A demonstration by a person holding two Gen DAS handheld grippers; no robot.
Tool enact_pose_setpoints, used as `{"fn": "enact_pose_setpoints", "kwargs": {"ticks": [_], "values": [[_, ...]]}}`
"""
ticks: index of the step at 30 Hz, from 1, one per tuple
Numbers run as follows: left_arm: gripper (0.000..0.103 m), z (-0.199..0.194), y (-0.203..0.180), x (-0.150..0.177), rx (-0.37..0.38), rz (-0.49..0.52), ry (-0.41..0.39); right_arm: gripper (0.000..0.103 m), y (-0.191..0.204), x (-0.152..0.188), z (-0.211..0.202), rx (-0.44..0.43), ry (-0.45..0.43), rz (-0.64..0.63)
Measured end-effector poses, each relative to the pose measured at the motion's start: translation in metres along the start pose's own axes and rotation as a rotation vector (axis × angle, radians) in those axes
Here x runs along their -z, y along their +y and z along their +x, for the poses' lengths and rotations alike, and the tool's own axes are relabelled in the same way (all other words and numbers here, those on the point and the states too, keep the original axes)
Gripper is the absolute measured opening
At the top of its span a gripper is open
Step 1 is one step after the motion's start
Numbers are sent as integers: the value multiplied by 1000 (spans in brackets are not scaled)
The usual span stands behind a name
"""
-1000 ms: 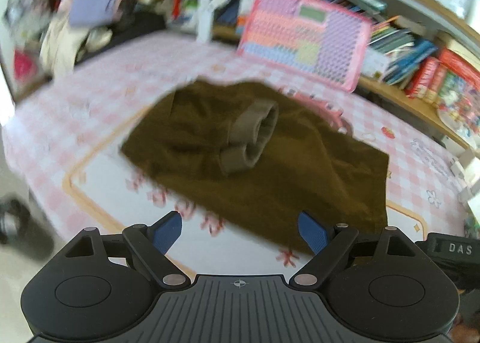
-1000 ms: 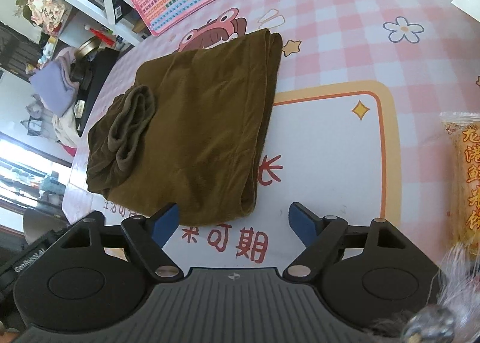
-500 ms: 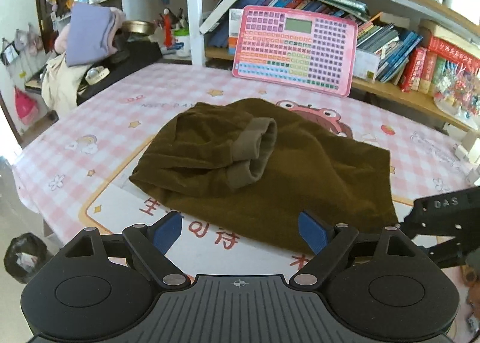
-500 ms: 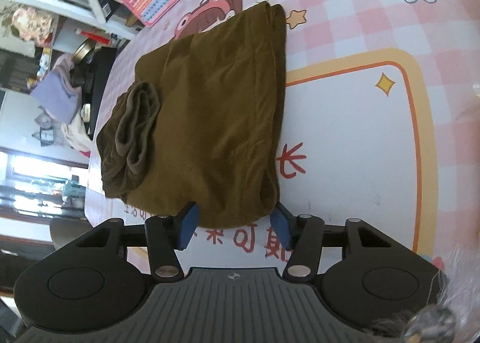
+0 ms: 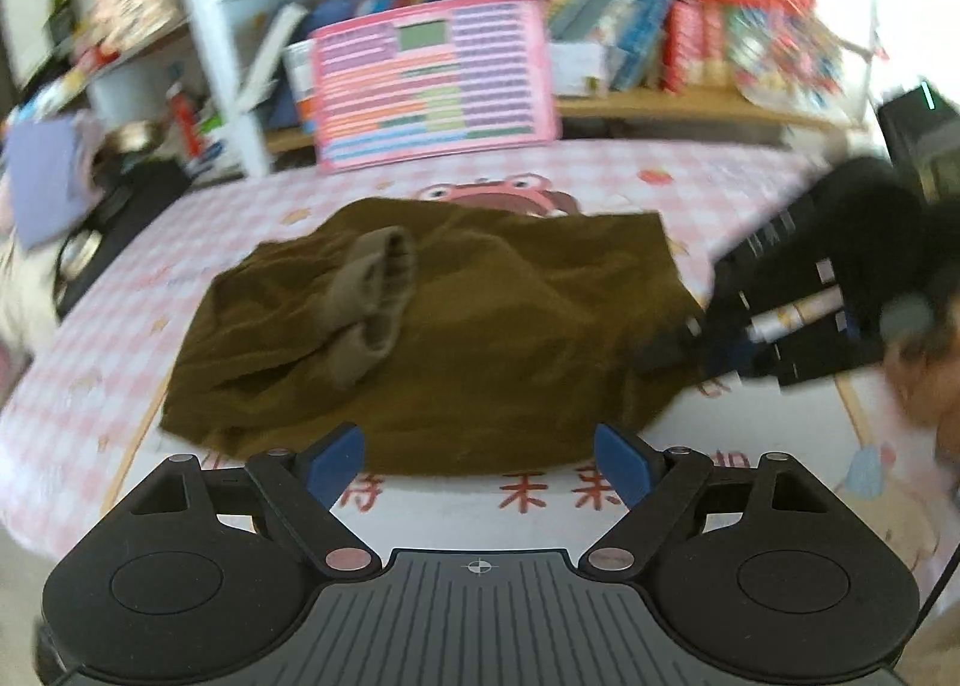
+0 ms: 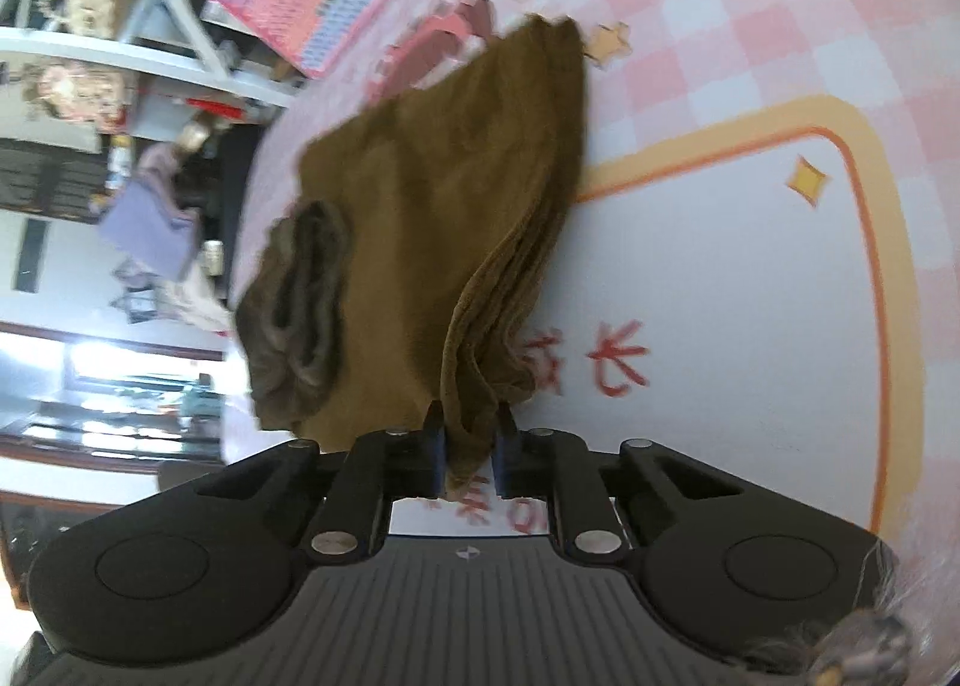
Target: Fold clothes
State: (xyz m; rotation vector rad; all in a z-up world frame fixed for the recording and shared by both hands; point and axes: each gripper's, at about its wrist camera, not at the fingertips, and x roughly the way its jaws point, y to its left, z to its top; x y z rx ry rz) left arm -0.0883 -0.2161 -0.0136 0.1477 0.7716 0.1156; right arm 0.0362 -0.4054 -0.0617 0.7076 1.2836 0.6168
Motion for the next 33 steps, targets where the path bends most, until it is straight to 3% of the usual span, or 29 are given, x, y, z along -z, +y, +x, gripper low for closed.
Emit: {"fn": "enact_pose_setpoints", "kwargs": {"ticks": [9, 12, 17, 19, 20, 22, 23, 25, 29, 33], "values": [[86, 29, -53, -12, 59, 286, 0, 13, 15, -9, -4, -39, 3, -21], [85, 44, -67, -16, 33, 343, -20, 12, 23, -12, -6, -58, 8, -35], [37, 75, -83, -19, -57, 442, -32, 13, 24, -17, -8, -47, 17, -58], [30, 85, -85, -21, -61, 449, -26, 22, 20, -20, -12, -33, 6, -48], [23, 86, -85, -21, -55, 445, -27, 41, 17, -22, -16, -23, -10, -44], [14, 87, -83, -22, -41, 433, -30, 58, 11, -25, -22, -5, -39, -31], [7, 85, -82, -23, -27, 423, -33, 59, 7, -27, -24, 2, -49, -20], [4, 79, -78, -26, 3, 400, -45, 65, -1, -31, -26, 13, -63, 6], [4, 55, -70, -31, 42, 354, -77, 72, -12, -39, -21, -22, -67, 76], [4, 40, -64, -28, 54, 327, -78, 72, -19, -51, -6, -87, -78, 185]]}}
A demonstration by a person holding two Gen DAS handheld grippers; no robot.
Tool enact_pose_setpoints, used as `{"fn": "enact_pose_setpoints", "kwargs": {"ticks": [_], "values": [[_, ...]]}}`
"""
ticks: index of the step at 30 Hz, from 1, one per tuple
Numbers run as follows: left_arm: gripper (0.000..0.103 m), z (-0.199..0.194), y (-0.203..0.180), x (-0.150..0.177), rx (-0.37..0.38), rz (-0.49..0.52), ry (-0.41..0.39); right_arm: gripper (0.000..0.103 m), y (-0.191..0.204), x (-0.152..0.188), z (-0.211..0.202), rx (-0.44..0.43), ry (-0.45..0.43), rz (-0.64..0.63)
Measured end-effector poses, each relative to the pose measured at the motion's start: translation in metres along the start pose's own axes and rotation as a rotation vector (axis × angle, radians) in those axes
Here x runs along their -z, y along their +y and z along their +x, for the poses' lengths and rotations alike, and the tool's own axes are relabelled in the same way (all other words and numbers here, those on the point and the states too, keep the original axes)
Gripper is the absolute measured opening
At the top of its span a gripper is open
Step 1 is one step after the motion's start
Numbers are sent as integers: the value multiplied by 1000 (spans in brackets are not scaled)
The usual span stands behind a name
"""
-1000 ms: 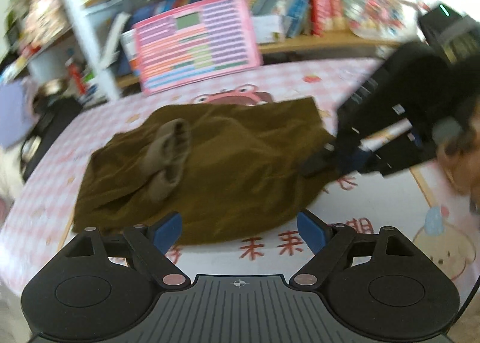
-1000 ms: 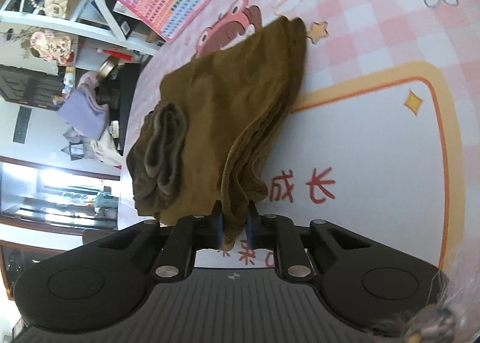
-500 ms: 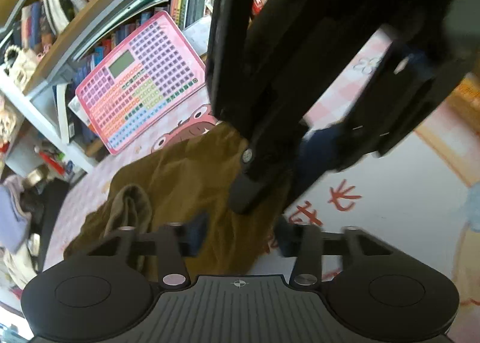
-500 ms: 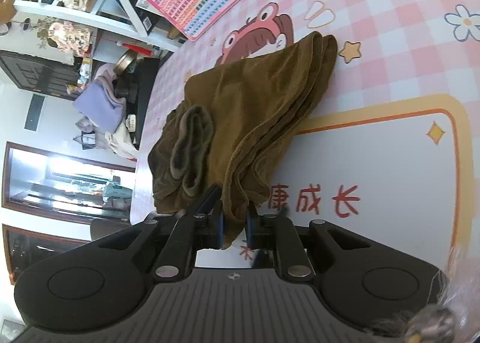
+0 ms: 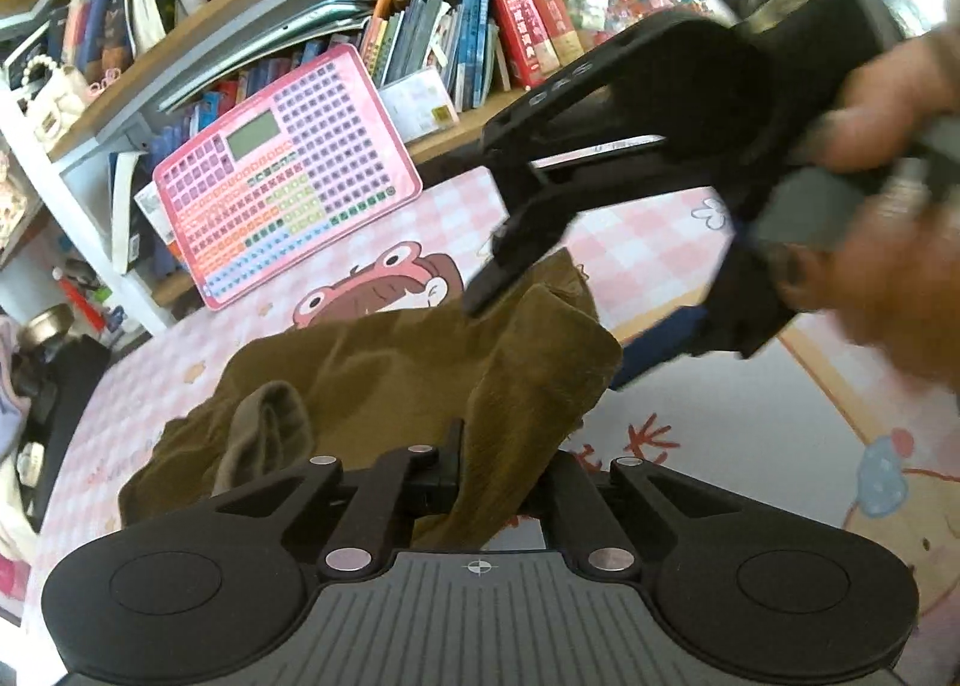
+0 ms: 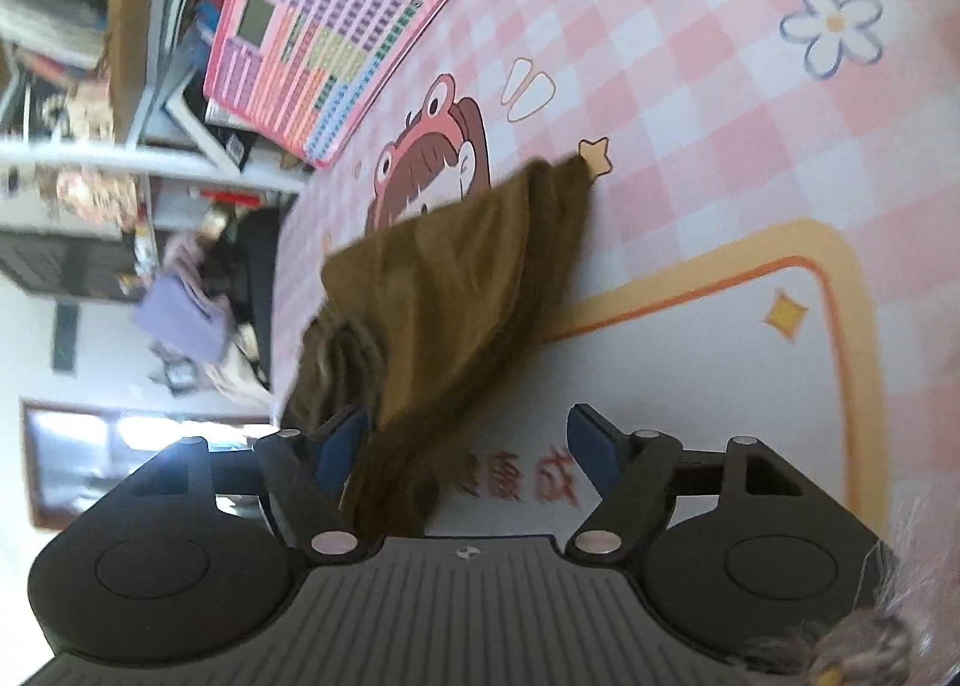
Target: Fold clothes
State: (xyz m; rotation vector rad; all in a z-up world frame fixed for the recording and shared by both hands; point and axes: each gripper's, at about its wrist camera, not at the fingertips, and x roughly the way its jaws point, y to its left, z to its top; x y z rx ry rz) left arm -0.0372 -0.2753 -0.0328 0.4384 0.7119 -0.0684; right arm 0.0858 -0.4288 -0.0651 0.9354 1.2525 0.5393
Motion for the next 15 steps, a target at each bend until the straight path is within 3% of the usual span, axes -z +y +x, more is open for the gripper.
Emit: {"fn": "enact_pose_setpoints", "kwargs": {"ticks": [4, 6, 11, 15], "values": [[4, -8, 2, 2, 4, -20, 0, 67, -7, -7, 10, 4, -3, 73], [4, -12, 5, 2, 13, -28, -3, 56, -10, -10, 11, 27, -15, 81], [4, -20, 6, 5, 62, -56, 13, 12, -20, -15, 0, 33, -43, 84], [4, -23, 0, -2, 138, -66, -10, 10, -17, -15, -20, 44, -90, 32]]}}
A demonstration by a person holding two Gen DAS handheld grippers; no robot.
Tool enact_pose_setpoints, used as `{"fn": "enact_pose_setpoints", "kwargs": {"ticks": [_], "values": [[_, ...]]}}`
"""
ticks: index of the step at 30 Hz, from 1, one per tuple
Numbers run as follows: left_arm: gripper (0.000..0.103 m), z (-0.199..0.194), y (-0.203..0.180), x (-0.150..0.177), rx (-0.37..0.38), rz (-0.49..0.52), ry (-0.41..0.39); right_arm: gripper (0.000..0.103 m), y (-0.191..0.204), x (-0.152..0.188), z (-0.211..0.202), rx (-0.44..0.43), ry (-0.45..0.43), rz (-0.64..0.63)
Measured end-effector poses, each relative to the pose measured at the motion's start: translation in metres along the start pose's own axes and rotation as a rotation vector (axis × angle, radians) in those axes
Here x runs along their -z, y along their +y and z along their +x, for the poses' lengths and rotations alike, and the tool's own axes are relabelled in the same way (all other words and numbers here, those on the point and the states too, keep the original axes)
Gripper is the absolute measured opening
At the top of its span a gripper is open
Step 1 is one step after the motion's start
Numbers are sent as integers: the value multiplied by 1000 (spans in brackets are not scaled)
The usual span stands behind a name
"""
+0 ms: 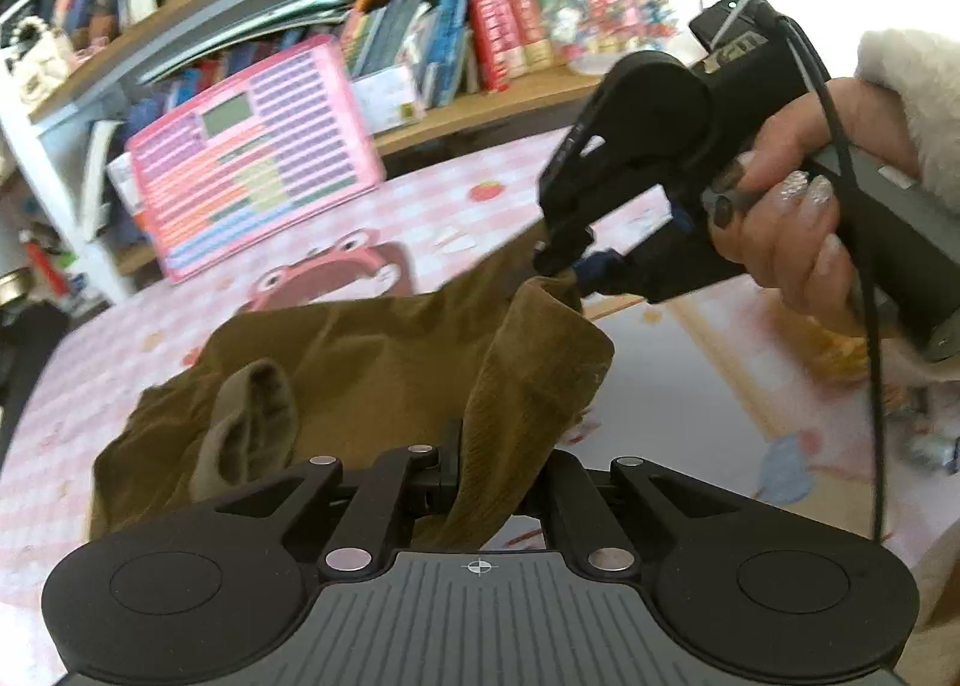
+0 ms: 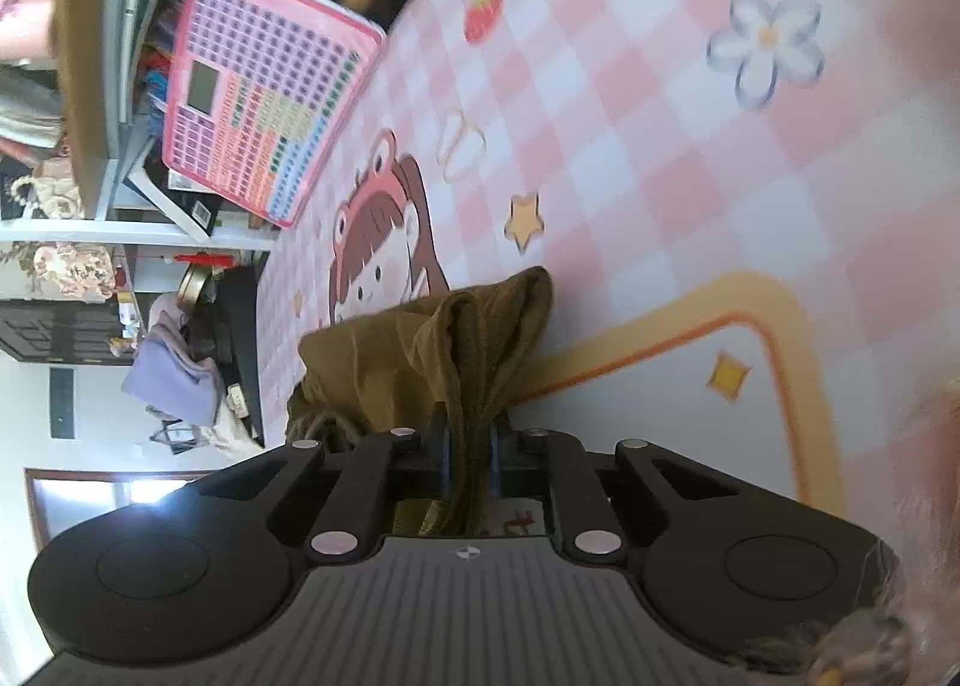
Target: Fold clothes
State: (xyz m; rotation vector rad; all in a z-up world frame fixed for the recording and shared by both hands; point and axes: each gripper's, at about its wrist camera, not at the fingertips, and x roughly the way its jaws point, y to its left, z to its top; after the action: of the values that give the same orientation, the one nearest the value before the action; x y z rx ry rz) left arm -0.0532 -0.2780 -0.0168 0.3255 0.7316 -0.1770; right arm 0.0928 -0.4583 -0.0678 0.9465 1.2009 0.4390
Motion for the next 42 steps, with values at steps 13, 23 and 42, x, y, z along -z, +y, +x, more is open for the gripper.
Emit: {"fn": "enact_pose_setpoints", "kwargs": {"ticks": [13, 23, 42], "values": [[4, -24, 19, -16, 228, -254, -96, 10, 27, -10, -50, -54, -124, -66], [4, -53, 93, 10, 227, -614, -138, 10, 107, 16, -17, -97, -91, -279], [49, -41, 227, 105, 184, -782, 72, 44, 183, 89, 121, 52, -48, -440]]}}
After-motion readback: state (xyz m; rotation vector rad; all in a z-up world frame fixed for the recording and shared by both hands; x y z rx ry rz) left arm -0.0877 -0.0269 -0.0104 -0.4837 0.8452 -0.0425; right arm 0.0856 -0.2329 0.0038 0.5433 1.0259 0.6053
